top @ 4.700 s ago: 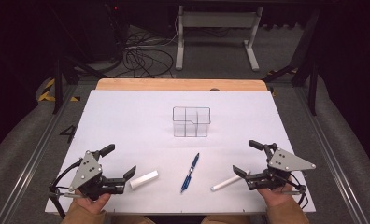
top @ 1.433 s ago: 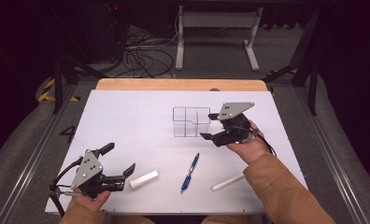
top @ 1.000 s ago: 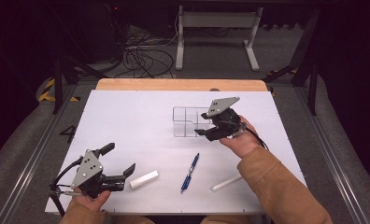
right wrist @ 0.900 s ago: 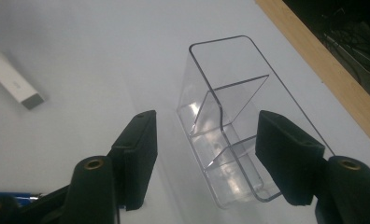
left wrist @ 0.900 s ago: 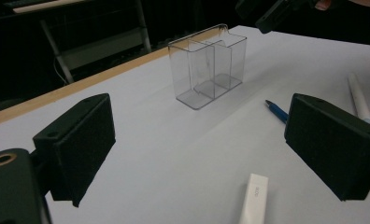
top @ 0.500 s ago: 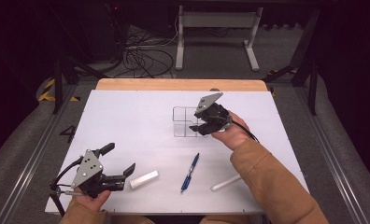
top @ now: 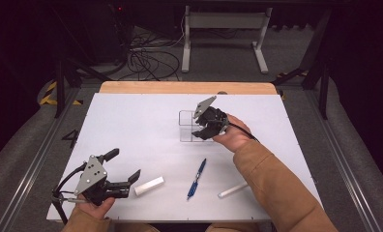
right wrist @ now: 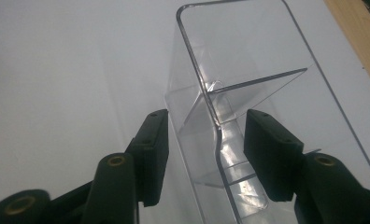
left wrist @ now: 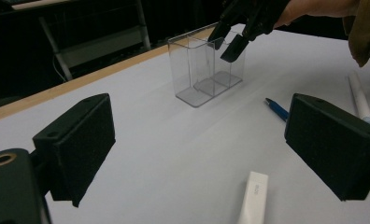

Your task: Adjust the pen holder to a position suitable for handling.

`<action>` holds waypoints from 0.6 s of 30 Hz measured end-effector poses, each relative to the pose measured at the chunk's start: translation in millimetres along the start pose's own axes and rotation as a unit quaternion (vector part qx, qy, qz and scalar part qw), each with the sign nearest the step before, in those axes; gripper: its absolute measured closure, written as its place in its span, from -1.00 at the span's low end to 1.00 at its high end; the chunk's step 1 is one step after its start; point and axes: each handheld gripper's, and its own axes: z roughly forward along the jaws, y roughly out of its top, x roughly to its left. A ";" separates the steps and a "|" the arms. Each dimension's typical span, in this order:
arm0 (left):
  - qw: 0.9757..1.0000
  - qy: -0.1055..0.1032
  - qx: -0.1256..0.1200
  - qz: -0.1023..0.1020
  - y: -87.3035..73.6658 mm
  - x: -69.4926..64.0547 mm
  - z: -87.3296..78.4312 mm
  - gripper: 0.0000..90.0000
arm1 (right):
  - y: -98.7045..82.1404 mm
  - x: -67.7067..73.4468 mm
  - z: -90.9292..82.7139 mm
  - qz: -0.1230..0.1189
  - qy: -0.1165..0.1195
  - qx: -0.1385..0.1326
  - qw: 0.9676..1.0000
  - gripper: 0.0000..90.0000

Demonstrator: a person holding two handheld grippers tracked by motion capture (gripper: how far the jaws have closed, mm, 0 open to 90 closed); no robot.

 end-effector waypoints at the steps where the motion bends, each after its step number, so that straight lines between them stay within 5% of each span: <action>1: 1.000 0.000 0.000 0.000 0.0 0.0 0.1 -0.79 | 0.0 -0.4 0.8 0.001 -0.003 0.002 1.000 0.19; 18: 1.000 -0.004 0.002 0.001 -1.0 -0.2 1.4 -0.79 | 1.5 3.9 12.7 -0.031 -0.010 0.028 0.999 0.66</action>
